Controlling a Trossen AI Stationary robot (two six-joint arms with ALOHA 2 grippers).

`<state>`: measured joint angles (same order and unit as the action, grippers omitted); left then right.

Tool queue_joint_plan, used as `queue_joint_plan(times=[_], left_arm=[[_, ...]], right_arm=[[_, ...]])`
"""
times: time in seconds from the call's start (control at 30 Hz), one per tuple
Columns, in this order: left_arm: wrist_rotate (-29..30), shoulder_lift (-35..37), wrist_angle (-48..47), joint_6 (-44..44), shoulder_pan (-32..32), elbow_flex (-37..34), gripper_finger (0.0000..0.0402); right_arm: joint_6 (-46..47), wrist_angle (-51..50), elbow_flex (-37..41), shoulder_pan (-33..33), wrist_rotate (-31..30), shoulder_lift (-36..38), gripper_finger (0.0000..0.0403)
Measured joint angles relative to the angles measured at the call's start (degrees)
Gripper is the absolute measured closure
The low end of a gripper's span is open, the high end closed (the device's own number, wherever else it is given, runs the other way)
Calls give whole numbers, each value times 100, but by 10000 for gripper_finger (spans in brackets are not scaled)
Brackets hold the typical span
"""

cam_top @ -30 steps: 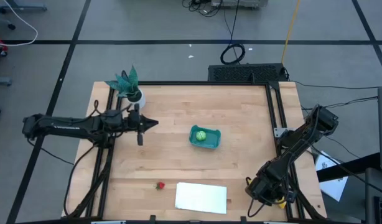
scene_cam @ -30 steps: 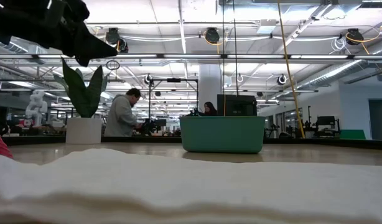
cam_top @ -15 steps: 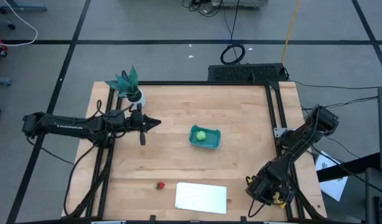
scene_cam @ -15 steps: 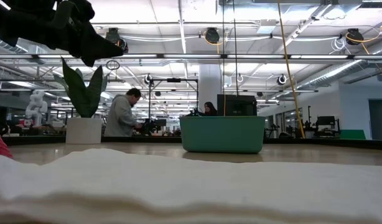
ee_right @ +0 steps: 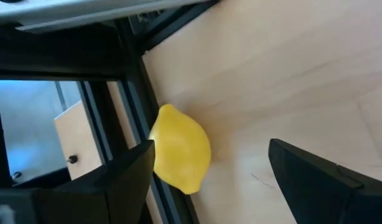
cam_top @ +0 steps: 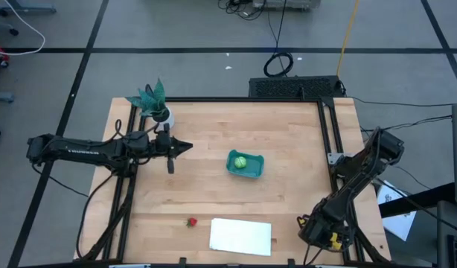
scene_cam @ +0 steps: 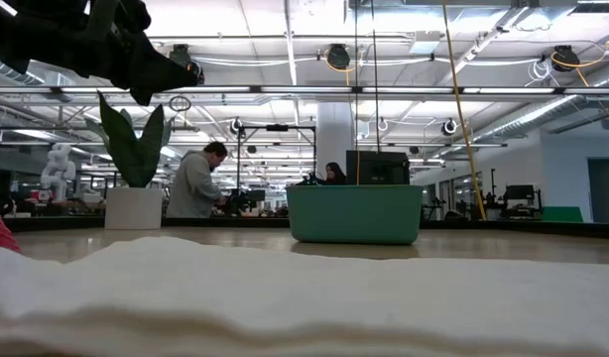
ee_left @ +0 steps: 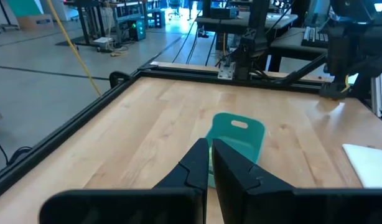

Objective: Pick and placing Produce into tupperware
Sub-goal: Put the lemon into the bin

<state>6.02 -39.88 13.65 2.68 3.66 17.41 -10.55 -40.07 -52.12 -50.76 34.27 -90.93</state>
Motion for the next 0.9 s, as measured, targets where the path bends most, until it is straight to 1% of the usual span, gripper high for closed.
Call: queue_joint_plan(times=[0.2,0.67,0.9], left_arm=[[-2,0,0,52,0,0,376],[-13,0,20,150,0,0,376],[-15,2,22,194,0,0,376]], right_arm=[[91,1,0,-103,12,-160,99],[388,-107,-7,-348,-1,-161,99],[328,-108,44,-350,201,-172,99]])
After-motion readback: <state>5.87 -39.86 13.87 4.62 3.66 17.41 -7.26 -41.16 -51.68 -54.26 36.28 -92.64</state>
